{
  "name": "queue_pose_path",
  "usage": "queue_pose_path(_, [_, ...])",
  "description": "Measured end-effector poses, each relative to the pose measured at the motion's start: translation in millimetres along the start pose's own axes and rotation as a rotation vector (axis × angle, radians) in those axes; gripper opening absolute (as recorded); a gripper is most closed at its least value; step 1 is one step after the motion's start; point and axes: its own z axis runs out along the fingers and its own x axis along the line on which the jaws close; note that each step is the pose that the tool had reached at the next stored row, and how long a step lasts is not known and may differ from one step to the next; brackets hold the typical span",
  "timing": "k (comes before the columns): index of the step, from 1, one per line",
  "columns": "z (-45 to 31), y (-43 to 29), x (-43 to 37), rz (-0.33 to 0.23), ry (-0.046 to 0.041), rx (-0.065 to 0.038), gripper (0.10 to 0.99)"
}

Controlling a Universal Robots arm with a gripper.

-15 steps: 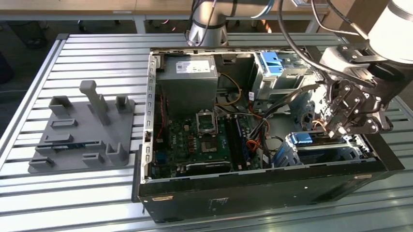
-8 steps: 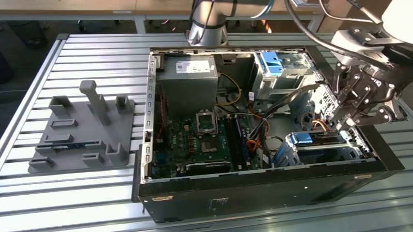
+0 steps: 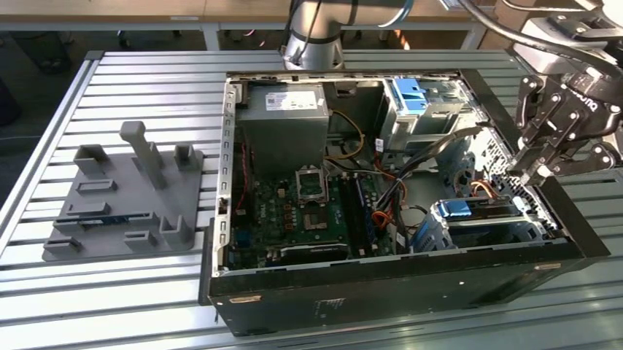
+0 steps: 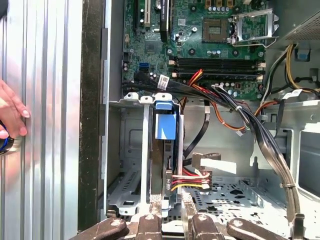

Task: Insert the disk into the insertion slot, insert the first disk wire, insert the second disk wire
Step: 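Insert the first disk wire, then insert the second disk wire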

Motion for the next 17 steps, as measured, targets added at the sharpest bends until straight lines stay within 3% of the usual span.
queue_pose_path(13, [-2.2,-0.1,0.1,0.0,0.0008,0.0,0.298])
queue_pose_path(17, [-2.0,-0.4,-12.4,0.0,0.0012,0.0,0.298])
